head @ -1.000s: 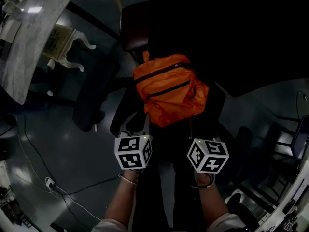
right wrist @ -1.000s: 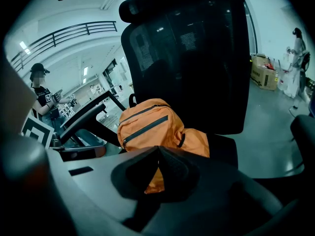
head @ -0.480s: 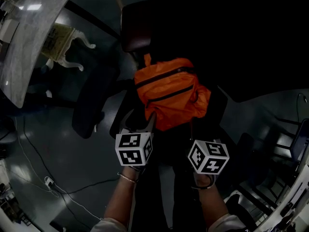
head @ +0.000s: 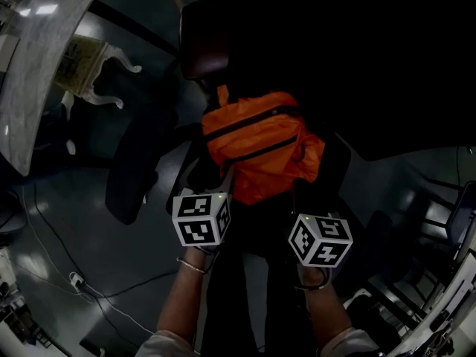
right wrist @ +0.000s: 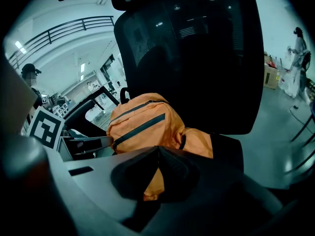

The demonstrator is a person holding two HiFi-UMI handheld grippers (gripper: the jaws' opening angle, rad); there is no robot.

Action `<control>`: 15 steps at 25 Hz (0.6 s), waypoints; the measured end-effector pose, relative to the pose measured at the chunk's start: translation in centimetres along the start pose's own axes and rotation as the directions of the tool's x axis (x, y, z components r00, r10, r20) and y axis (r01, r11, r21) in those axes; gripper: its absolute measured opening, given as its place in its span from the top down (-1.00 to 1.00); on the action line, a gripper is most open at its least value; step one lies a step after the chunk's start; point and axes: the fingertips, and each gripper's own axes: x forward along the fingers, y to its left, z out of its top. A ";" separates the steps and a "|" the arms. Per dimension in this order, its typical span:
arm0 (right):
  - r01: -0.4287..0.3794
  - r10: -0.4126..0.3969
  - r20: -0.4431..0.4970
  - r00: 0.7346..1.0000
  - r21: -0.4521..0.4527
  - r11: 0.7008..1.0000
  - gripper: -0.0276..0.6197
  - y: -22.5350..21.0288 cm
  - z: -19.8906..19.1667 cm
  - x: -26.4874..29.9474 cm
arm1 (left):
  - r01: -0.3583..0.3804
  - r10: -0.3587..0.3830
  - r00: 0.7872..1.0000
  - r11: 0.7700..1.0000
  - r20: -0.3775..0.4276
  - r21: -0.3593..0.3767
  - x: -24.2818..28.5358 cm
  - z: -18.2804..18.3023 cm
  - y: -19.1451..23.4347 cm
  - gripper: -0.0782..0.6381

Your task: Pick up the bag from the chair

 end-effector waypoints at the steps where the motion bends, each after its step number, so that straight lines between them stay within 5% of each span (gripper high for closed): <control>1: 0.002 -0.002 -0.001 1.000 0.001 1.000 0.82 -0.1 0.0 0.1 | 0.001 -0.001 1.000 1.000 -0.001 0.001 0.2 0.1 0.1 -0.01; 15: 0.011 -0.012 -0.024 1.000 -0.016 1.000 0.82 0.2 0.7 2.2 | 0.070 -0.071 0.997 0.997 -0.022 -0.015 3.1 1.4 0.9 -0.01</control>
